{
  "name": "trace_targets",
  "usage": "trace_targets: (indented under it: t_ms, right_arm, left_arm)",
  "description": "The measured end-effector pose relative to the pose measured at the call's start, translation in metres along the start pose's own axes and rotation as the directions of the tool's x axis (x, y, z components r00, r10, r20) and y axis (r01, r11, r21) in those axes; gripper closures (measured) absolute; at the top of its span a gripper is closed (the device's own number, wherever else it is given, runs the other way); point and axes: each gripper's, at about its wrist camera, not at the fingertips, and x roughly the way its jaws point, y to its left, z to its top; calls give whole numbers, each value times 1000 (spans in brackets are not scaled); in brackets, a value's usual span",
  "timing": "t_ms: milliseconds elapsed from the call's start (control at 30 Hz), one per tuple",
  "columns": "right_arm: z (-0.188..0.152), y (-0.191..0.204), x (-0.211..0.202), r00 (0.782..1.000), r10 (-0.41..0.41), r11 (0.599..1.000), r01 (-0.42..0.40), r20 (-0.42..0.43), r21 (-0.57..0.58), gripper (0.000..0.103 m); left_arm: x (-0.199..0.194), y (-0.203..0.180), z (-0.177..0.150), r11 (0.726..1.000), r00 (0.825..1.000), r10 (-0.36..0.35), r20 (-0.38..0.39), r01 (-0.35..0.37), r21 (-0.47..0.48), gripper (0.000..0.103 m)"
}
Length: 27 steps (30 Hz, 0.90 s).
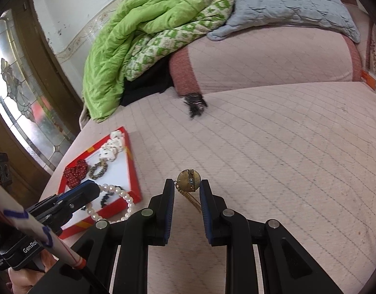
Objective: Organize jewelry
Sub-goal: 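Carry the pearl bracelet and gold pendant over the tray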
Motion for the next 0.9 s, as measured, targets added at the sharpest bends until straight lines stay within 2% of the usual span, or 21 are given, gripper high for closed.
trace_targets:
  t_ms: [500,900]
  right_arm:
    - [1,60,12,996,92,995,-92,-2,-39,80]
    - [-17,125,39,984,167,979,-174,-68,-110,80]
  left_arm:
    - [-37,67,1,993,996,78,47,-74,-95,92]
    - [-54,122,-14,975,989,145,10,-141,-169,92]
